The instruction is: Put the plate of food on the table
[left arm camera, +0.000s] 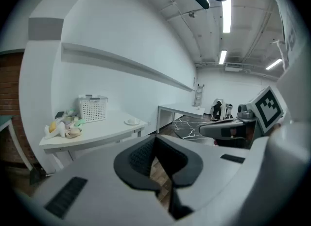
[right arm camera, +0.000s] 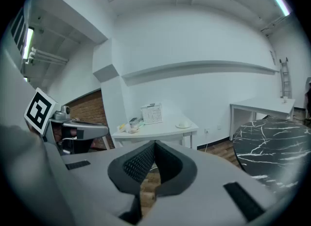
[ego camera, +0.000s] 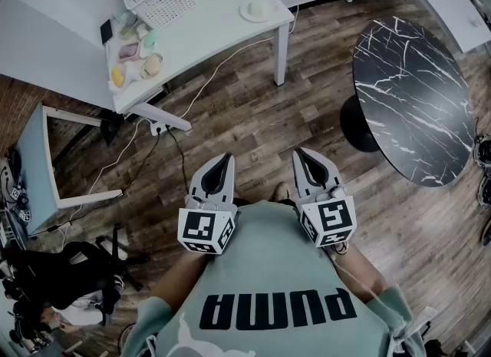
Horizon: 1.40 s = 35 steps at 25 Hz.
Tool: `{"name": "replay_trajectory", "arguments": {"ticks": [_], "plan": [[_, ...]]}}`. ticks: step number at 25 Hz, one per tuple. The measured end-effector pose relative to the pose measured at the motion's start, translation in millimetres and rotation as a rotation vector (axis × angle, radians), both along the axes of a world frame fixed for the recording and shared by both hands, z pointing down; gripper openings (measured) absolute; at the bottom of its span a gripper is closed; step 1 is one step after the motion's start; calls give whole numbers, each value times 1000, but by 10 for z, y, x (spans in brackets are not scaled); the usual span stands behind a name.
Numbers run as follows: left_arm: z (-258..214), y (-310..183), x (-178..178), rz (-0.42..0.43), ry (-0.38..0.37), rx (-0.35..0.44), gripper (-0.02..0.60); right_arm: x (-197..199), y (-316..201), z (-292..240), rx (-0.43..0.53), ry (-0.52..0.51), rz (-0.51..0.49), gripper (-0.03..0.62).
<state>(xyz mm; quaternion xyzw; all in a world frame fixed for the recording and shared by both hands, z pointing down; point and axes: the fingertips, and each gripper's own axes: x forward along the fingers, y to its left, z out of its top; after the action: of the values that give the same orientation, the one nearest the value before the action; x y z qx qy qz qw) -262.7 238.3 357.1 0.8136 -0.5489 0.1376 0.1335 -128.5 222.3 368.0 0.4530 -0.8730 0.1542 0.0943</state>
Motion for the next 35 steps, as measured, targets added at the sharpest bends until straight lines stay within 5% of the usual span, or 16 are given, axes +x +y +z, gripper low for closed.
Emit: {"name": "replay_trajectory", "arguments": {"ticks": [15,35], "plan": [[165,-390,214,44,7,-28,6,266,-337,203,-44,16,56,8],[165,-2447,-322,174,174,-18,6,-383,-2043,114,-67,170,157,8]]}}
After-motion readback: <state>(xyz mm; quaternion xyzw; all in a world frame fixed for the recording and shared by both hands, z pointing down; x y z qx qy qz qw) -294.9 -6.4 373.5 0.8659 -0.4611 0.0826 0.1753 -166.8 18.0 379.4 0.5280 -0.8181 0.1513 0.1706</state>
